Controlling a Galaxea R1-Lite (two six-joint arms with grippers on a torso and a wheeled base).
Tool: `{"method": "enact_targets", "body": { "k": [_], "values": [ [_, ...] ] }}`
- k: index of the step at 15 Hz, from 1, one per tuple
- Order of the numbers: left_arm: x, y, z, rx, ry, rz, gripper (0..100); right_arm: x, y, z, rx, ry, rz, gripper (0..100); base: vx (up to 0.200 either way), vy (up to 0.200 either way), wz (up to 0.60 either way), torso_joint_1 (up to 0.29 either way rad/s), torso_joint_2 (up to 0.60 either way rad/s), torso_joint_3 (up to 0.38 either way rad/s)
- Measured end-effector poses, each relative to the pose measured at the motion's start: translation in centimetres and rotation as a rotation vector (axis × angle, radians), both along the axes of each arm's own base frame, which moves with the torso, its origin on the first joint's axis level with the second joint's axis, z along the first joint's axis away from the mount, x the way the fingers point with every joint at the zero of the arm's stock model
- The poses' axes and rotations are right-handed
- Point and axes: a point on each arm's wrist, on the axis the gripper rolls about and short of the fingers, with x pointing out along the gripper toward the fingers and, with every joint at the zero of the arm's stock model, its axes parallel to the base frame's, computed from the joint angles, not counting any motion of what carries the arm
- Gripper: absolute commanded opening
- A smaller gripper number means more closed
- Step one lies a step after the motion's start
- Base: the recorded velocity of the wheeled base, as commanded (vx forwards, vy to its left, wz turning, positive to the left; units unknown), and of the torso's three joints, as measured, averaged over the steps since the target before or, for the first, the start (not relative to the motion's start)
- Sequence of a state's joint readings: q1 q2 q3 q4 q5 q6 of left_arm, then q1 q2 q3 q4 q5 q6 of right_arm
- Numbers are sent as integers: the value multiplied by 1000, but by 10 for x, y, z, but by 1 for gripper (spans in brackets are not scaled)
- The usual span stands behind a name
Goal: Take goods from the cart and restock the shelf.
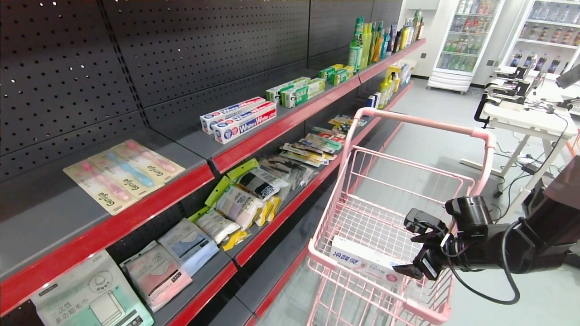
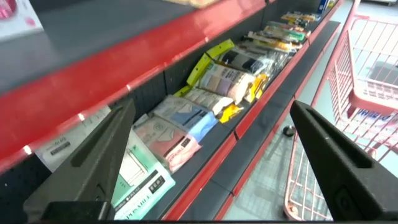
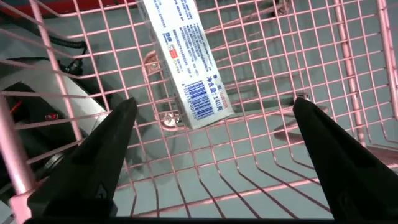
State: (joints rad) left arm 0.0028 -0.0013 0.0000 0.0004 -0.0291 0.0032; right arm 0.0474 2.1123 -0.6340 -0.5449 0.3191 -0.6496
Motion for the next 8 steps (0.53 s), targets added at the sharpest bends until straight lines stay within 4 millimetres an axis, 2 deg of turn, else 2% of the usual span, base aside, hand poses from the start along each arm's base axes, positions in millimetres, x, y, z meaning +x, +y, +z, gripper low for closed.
{"method": "enact_targets", "body": {
  "k": [3, 8],
  "values": [
    [0, 0, 0, 0, 0, 0, 100, 7, 1, 1, 0, -17, 2, 100, 0, 0, 0, -84, 193, 108],
    [0, 0, 0, 0, 0, 0, 100, 27, 0, 1, 67, -81, 135, 100, 0, 0, 0, -6, 13, 8]
  ]
}}
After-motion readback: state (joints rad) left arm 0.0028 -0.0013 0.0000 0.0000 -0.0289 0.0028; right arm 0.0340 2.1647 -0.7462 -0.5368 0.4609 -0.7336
